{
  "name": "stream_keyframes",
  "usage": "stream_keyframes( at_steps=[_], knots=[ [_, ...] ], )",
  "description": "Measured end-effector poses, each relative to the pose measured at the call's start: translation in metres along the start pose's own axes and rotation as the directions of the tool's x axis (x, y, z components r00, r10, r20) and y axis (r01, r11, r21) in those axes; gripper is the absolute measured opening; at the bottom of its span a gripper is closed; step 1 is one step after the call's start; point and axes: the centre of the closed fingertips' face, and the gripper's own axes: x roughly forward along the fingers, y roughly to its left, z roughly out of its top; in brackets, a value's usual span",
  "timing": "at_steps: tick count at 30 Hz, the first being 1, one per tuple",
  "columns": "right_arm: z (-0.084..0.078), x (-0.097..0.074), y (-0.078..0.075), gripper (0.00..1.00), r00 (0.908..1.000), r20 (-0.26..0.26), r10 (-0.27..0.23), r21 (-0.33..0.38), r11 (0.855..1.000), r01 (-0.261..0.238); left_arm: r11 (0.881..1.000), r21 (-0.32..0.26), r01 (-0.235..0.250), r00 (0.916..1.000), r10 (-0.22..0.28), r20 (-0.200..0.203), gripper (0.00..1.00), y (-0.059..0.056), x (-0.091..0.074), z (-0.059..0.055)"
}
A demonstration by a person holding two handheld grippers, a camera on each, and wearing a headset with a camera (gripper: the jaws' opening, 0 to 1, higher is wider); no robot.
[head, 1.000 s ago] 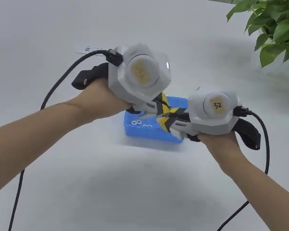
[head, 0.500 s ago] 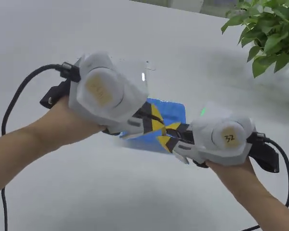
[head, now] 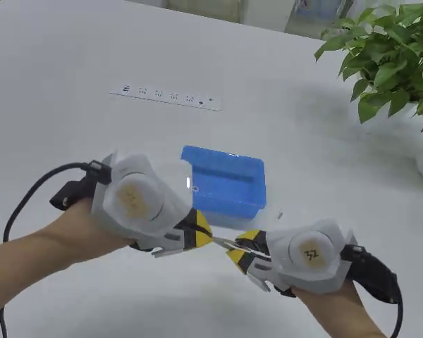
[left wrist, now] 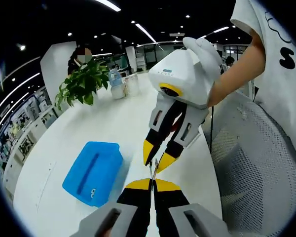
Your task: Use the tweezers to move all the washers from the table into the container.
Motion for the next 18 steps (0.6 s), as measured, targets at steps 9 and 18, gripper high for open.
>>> stream_keyframes(
  at_steps=[9,18],
  knots=[
    [-0.022,0.017,0.012,0.11,0.9978,-0.065,0.015,0.028,1.000,-0.014,0.999,0.005,0.038,0.9943,-0.037,-0.100,0.00,-0.008,0.020,-0.043],
    [-0.010,-0.011,0.011,0.20,0.9999,0.004,-0.014,0.163,0.986,0.013,0.994,-0.082,0.075,0.9756,-0.090,-0.200,0.00,-0.015,0.028,-0.079]
  ],
)
